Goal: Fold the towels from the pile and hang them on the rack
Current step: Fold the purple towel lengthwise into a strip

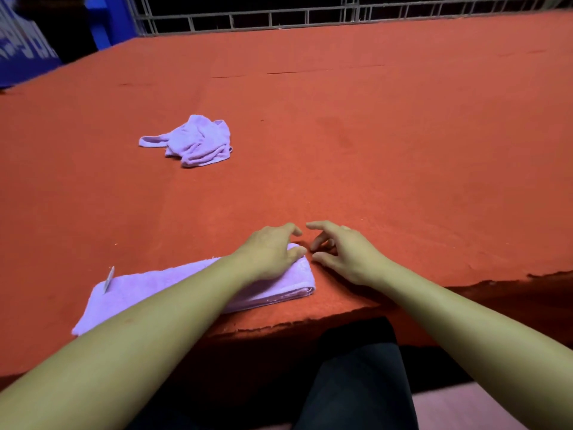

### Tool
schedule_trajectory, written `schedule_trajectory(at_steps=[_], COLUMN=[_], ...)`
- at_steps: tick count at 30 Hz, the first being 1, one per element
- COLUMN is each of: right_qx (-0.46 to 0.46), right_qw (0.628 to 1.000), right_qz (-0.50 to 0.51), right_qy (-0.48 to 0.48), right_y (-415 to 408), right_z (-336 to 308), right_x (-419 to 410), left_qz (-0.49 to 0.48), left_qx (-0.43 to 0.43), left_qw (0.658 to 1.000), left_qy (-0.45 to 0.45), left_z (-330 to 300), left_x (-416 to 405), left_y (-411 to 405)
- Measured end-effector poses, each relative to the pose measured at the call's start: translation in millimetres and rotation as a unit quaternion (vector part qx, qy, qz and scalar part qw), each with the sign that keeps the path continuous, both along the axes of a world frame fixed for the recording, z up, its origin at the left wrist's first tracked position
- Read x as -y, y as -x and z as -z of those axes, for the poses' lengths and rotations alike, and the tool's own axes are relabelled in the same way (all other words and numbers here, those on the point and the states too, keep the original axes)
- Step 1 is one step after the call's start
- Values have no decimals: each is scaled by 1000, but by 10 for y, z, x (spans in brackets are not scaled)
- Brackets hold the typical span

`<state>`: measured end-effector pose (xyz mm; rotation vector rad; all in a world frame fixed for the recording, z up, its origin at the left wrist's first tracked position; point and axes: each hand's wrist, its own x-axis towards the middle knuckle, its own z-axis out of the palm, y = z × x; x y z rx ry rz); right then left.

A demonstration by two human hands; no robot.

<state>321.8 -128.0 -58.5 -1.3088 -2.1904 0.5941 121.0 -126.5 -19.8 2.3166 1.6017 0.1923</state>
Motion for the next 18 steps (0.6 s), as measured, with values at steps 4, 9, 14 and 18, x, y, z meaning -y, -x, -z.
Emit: schedule_trajectory(at_steps=[4, 9, 14, 18], right_qx=[-61, -141, -205, -249], right_qw=[998, 989, 961, 920], right_qz=[-16, -39, -180, -298], right_qy=[23, 27, 45, 45], right_y=[106, 364, 933, 1498], right_z=[-31, -405, -1211, -1856], right_x=[8, 30, 121, 277], left_qz=[-14, -41, -62, -99], left_qx=[125, 277, 444, 498], left_qw=[992, 960, 891, 850], left_qy=[21, -28, -67, -143], left_z=[-42, -310, -858, -1412], left_x=[48, 270, 695, 1177], left_y=[83, 346, 855, 1279])
